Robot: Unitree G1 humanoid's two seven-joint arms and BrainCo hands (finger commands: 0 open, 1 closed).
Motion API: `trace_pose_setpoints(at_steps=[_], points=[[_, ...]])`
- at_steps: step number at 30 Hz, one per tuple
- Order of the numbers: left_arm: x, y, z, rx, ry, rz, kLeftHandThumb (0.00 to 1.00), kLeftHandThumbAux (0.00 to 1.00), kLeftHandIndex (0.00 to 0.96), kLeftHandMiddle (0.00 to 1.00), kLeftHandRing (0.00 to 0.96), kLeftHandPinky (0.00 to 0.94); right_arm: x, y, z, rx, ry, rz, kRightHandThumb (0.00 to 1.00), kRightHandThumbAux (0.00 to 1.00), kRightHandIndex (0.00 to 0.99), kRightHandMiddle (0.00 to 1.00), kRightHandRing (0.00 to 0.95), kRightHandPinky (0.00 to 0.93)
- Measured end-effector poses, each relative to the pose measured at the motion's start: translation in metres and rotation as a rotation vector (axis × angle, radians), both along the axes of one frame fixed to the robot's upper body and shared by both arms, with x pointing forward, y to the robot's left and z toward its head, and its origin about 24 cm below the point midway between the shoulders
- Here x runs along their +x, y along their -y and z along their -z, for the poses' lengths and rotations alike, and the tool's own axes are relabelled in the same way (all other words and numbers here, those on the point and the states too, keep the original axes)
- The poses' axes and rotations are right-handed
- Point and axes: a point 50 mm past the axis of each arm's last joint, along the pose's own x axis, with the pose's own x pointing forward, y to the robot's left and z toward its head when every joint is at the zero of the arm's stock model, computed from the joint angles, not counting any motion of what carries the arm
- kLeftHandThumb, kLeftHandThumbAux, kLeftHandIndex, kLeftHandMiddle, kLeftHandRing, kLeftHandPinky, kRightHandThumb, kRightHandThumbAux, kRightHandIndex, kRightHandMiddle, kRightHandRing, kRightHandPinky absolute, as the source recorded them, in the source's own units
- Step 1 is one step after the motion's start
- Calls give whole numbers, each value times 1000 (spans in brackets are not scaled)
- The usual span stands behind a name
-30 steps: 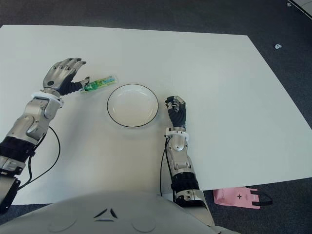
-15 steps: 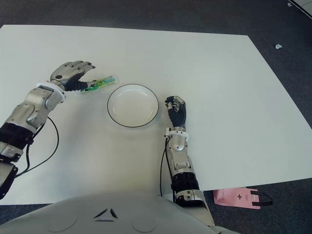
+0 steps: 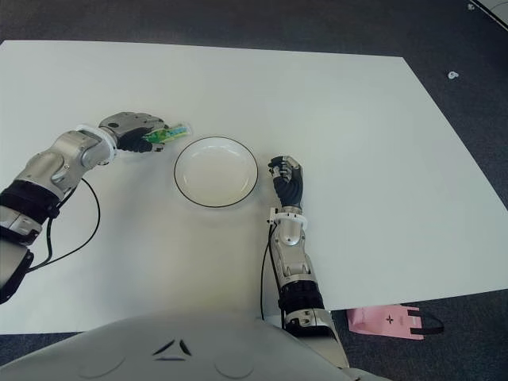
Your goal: Put the toothpaste on the table into the plate.
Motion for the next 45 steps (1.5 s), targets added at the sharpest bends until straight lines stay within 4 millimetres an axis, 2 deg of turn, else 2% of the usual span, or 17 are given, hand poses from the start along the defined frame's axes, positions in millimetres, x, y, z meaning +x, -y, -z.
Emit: trace_pose_setpoints(at_steps=[10,21,31,45], points=[[4,6,4,31,-56,68,506,180,0,0,0,0,0,0,0,-3,1,7,709,728,424,490,477,479],[11,15,6,61,-96,112,473,183,0,0,0,0,-1,1,1,-3,-1,9,709,728,425,496,487,496],[17,24,14,62,-111,111,512,204,0,0,0,0,-1,1,1,-3,-4,7,709,728,426,504,488,482],[22,24,34,42,-47,46,486,216,0,0,0,0,-3,1,2,-6,-7,1,709,729,426,504,485,490]])
